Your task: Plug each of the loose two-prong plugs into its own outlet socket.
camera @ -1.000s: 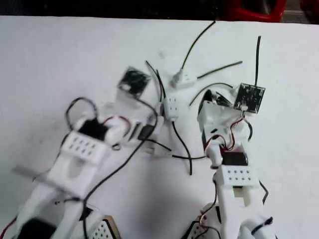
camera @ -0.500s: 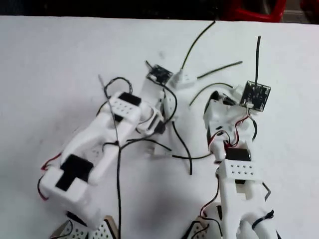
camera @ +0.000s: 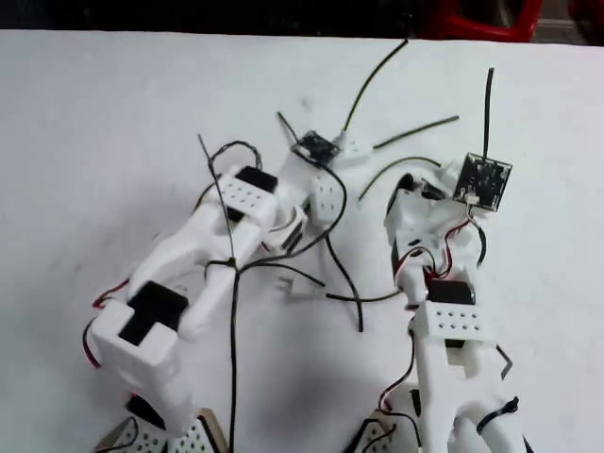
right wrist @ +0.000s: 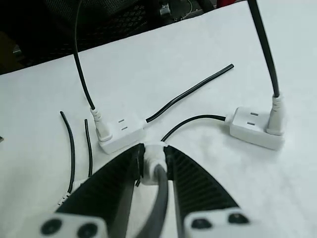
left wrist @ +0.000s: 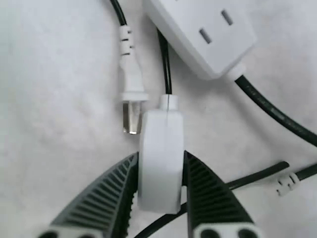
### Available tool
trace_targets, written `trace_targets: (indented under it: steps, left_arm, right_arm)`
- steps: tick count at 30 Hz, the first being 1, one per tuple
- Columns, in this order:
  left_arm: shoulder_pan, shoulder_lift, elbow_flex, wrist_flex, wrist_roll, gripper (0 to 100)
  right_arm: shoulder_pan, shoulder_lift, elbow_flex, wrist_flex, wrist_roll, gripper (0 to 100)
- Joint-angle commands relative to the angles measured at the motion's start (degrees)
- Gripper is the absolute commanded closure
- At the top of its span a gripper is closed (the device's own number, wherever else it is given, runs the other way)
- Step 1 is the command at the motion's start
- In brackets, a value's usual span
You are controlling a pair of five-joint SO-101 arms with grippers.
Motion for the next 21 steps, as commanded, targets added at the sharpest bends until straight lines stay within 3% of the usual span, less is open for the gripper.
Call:
trace_targets:
  steps: [1,6,14,21]
  left_arm:
    - [-1.36,-8.75,-2.37,4.48,-6.68,98]
    - [-6.55,-15.96,-2.37,8.44,-11.78,98]
    - [-16.92,-18.07,-1.32,7.65,-21.45,98]
    - [-19.82,-18.33,12.48,-9.49,-25.58,98]
  right_arm:
    - [0.66,0.04,-2.90,-1.10,-0.62,98.2]
    - [0.40,0.04,-2.81,-1.10,-0.62,98.2]
    - [0.40,0.04,-2.64,-1.10,-0.53,98.2]
    - [0.31,0.04,-2.64,-1.10,-0.35,98.2]
